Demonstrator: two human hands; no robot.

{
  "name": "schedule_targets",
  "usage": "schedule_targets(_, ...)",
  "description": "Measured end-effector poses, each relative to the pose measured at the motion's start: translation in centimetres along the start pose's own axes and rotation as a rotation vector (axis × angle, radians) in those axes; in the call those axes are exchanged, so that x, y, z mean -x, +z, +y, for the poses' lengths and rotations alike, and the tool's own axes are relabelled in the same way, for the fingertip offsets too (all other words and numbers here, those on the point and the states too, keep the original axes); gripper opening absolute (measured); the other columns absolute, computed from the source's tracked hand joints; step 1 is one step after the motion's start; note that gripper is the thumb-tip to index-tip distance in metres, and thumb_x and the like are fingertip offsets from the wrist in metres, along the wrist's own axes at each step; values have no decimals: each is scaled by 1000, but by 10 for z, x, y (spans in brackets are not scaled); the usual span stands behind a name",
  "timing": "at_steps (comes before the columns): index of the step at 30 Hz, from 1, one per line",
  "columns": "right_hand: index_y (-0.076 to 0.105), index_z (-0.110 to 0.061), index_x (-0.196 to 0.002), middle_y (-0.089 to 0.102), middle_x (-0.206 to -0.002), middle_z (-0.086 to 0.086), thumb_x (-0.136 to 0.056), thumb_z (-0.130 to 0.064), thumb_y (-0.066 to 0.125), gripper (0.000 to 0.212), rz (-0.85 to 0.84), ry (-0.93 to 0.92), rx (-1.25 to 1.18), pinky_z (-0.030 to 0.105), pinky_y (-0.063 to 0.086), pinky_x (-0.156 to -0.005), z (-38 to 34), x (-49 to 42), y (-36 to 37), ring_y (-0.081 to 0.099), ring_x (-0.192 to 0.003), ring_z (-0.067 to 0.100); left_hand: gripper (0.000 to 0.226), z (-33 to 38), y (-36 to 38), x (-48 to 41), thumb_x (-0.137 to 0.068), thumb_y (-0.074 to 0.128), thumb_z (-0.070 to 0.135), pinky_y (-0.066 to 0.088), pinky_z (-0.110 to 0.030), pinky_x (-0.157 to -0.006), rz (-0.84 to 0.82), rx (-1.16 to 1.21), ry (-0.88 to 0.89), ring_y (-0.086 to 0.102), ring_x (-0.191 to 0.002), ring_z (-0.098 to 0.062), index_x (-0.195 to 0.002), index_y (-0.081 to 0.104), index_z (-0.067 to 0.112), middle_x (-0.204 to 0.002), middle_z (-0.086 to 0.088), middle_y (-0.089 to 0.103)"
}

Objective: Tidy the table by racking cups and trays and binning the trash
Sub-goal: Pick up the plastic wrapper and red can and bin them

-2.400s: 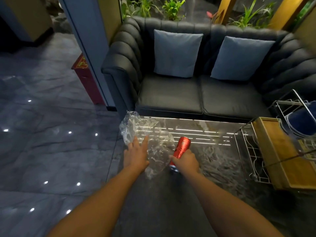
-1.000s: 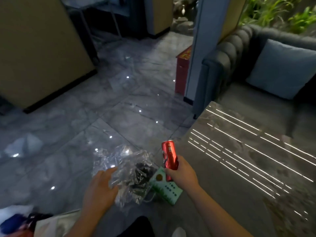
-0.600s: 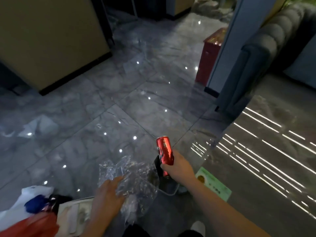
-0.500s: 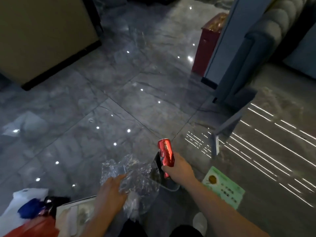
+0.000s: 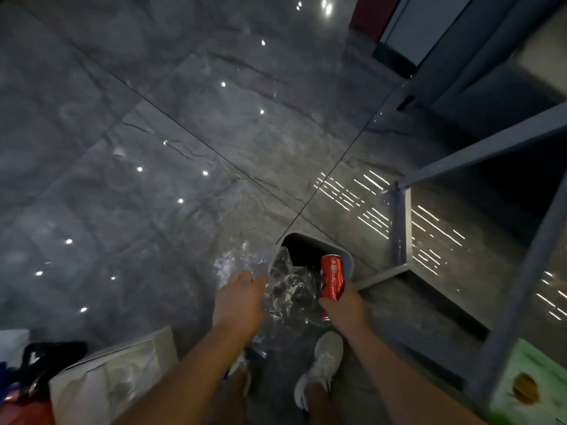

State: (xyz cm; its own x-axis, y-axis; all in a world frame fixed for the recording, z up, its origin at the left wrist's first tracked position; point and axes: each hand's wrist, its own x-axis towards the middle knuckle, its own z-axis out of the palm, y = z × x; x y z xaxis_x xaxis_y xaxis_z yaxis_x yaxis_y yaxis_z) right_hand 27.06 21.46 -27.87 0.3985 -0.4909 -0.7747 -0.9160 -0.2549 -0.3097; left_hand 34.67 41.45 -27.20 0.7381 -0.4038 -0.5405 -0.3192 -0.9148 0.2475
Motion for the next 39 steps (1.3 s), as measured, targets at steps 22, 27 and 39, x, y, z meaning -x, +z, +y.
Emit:
schedule_targets(22, 50, -14, -128, 64, -122, 14, -87, -34, 69, 50, 94, 150, -39, 48, 52, -94, 74, -158, 96, 63, -109, 34, 58, 38, 210, -157, -83, 69, 12, 49, -43, -100, -178, -75, 196, 48, -123, -29, -135, 43, 17, -134, -13, 48)
schedule_targets(27, 48, -11, -128, 63, -120, 16, -88, -32, 70, 51, 101, 137, -40, 48, 57, -86, 75, -173, 104, 65, -101, 34, 60, 39, 218, -162, -89, 61, 31, 37, -46, -111, -88, -14, 321, 39, -134, -25, -143, 35, 23, -142, -7, 43)
schedule_targets(39, 68, -3, -98, 67, -102, 20, -88, -6, 55, 16, 251, -24, 42, 36, 46, -76, 76, -147, 99, 63, -96, 37, 71, 18, 179, -125, -81, 48, 64, 41, -45, -106, 2, -33, 448, 40, -136, -28, -141, 41, 28, -141, -7, 47)
